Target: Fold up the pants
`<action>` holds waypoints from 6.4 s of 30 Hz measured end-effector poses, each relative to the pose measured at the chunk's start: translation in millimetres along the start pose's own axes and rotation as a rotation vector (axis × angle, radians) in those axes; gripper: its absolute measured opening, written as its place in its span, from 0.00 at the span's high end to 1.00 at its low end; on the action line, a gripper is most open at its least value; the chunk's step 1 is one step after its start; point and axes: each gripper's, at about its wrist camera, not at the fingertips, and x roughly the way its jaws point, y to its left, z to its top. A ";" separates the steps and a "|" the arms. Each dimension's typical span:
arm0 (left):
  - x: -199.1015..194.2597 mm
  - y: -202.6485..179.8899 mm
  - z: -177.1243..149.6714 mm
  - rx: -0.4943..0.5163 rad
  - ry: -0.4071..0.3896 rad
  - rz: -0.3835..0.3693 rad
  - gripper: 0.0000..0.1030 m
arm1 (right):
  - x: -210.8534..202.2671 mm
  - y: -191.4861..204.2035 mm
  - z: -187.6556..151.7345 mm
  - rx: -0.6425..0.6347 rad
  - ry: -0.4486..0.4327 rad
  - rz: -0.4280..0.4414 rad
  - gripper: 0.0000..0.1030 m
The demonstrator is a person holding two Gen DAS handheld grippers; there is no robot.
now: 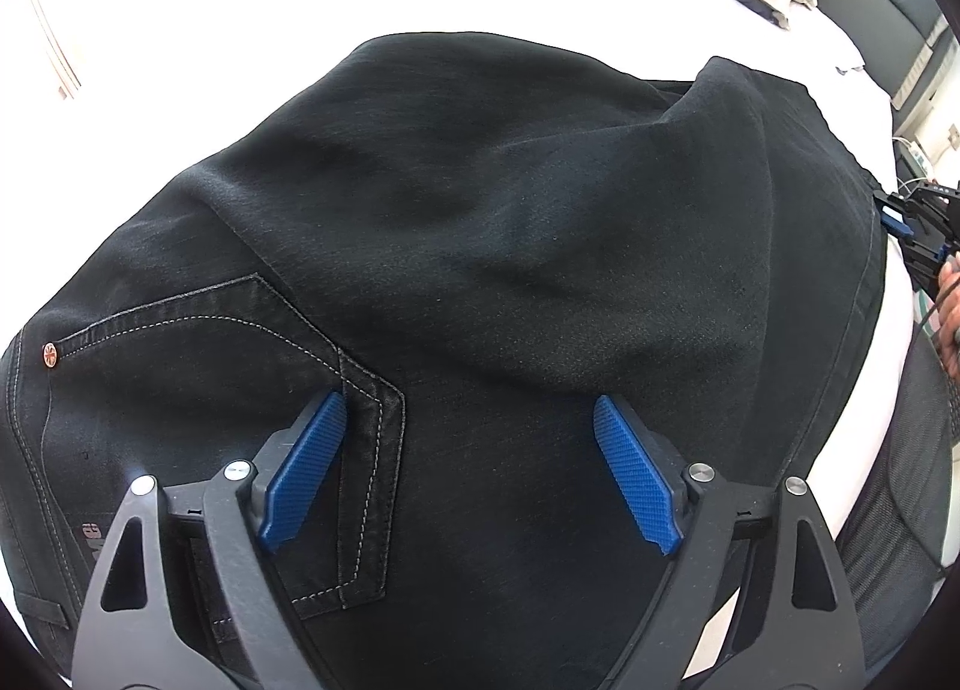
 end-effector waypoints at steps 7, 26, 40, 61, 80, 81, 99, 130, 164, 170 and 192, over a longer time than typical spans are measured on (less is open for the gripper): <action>2.3 -1.1 -3.7 0.007 -0.008 -0.001 0.14 | 3.7 -10.6 5.2 0.127 0.006 0.083 0.73; 5.1 -5.1 -7.0 -0.006 -0.014 -0.012 0.13 | -2.5 -11.4 7.0 0.078 -0.050 0.071 0.93; 0.5 4.4 -15.4 0.003 -0.034 -0.027 0.12 | -1.3 -17.1 15.3 0.017 -0.023 0.027 0.95; -10.6 38.3 -24.3 -0.085 -0.076 -0.094 0.12 | 159.0 162.8 -135.3 -0.480 0.523 0.031 1.00; -39.7 87.2 -45.9 -0.159 -0.127 -0.139 0.12 | 56.4 118.2 -78.7 -0.388 0.287 0.219 0.60; -39.9 85.8 -45.4 -0.149 -0.126 -0.138 0.12 | 58.4 117.3 -92.1 -0.395 0.351 0.262 0.58; -94.6 128.4 -33.7 -0.122 -0.223 -0.136 0.12 | 4.4 105.4 -37.5 -0.403 0.137 0.064 0.60; -119.7 215.8 -150.6 -0.250 -0.265 -0.131 0.25 | 82.7 89.1 -141.6 -0.412 0.555 0.112 0.88; -35.7 72.7 -62.6 -0.152 -0.087 -0.238 0.25 | 1.0 -18.9 24.6 0.045 0.064 0.166 0.45; -24.4 53.7 -58.8 -0.115 -0.057 -0.172 0.26 | 2.8 -16.2 23.3 0.052 0.058 0.208 0.47; -17.3 64.8 -55.8 -0.129 -0.041 -0.184 0.26 | 8.4 -10.1 26.0 0.032 0.042 0.198 0.84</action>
